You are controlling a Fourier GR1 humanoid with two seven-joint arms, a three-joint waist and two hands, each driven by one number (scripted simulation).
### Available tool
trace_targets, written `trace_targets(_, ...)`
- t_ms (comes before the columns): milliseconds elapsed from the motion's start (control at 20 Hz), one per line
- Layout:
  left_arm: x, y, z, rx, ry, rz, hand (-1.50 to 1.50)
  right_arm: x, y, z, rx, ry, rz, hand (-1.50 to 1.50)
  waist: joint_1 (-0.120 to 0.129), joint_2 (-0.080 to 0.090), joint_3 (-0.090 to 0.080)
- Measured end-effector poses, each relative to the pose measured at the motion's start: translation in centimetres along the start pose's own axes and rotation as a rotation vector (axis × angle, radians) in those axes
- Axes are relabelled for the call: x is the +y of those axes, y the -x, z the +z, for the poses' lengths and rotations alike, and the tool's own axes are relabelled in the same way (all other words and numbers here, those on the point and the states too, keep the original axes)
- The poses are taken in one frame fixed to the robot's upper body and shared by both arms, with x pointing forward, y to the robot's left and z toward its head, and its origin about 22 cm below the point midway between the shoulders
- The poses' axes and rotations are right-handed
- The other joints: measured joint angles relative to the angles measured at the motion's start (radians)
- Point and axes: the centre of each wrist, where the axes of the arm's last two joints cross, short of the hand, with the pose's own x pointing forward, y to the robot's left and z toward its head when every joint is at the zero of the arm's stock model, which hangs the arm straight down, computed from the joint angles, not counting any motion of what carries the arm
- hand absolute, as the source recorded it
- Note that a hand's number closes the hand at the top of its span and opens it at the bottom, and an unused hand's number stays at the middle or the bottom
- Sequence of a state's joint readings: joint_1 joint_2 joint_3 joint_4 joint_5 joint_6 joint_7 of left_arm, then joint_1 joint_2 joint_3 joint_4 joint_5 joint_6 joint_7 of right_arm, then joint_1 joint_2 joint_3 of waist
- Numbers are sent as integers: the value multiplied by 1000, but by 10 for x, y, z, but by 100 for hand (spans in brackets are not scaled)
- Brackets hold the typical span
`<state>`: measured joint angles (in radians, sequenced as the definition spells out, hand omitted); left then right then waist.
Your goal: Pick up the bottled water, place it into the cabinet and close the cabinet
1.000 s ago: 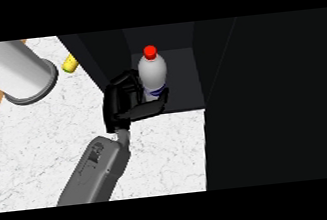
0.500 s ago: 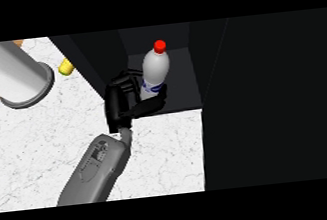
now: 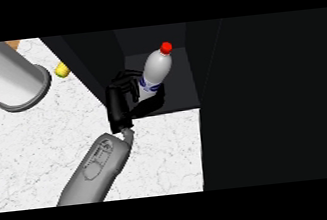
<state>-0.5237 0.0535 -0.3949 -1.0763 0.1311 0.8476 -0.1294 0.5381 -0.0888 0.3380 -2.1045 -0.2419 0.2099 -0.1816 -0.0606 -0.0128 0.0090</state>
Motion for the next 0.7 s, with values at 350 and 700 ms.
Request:
trace_targets(350,-2,7,1,-49,-28,-123,-150,-3,2,-2,-2,-1,-1,-150,-8,1,3)
trace_targets(700,-5,-8,-68,-53,18,-241,-150,-3,7,-5,-8,-3,-13,-150,-30,35,-8)
